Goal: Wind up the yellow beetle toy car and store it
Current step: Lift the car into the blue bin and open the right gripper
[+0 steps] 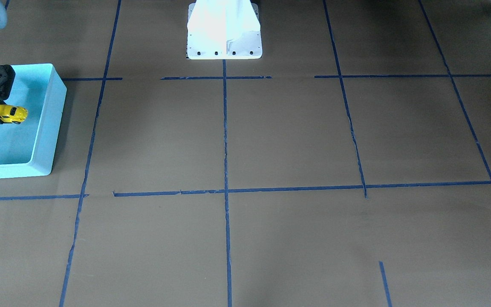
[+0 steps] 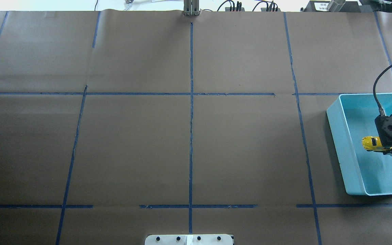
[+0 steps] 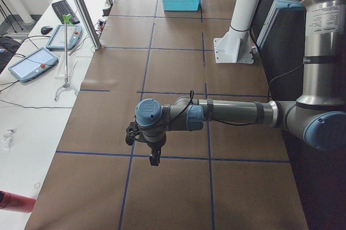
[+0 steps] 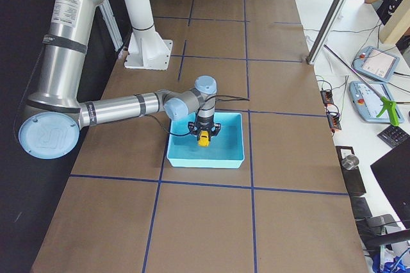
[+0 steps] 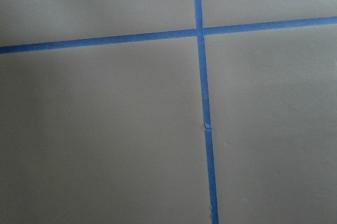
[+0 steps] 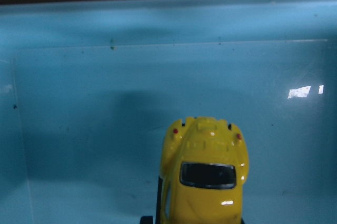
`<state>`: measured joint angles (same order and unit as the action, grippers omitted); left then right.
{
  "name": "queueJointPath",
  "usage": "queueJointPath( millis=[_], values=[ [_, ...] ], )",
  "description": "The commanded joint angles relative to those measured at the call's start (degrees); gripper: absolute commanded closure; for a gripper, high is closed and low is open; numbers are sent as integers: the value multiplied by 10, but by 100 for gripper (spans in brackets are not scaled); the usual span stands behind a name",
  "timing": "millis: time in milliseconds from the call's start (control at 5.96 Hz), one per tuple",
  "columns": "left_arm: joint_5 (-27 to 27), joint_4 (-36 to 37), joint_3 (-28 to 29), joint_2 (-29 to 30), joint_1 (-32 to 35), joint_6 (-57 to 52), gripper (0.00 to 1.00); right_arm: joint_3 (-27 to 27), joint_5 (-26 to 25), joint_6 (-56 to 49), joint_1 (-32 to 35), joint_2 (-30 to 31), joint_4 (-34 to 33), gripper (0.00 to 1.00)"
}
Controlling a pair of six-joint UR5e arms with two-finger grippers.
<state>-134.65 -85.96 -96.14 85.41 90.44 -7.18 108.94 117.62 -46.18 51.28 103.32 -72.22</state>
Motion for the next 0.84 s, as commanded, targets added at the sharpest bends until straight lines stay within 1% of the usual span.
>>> queueJointPath(
  millis=[0,168,503,671],
  values=[
    [0,0,0,0,0,0,0,-47,-10,7,-14,-12,25,100],
    [1,0,1,3,0,0,0,-67,-9,7,-14,-16,49,100],
    [1,-1,6,7,0,-1,0,-65,-6,18,-14,-21,52,99],
    [0,0,6,5,1,0,0,-64,-2,18,-14,-35,52,80]
  ],
)
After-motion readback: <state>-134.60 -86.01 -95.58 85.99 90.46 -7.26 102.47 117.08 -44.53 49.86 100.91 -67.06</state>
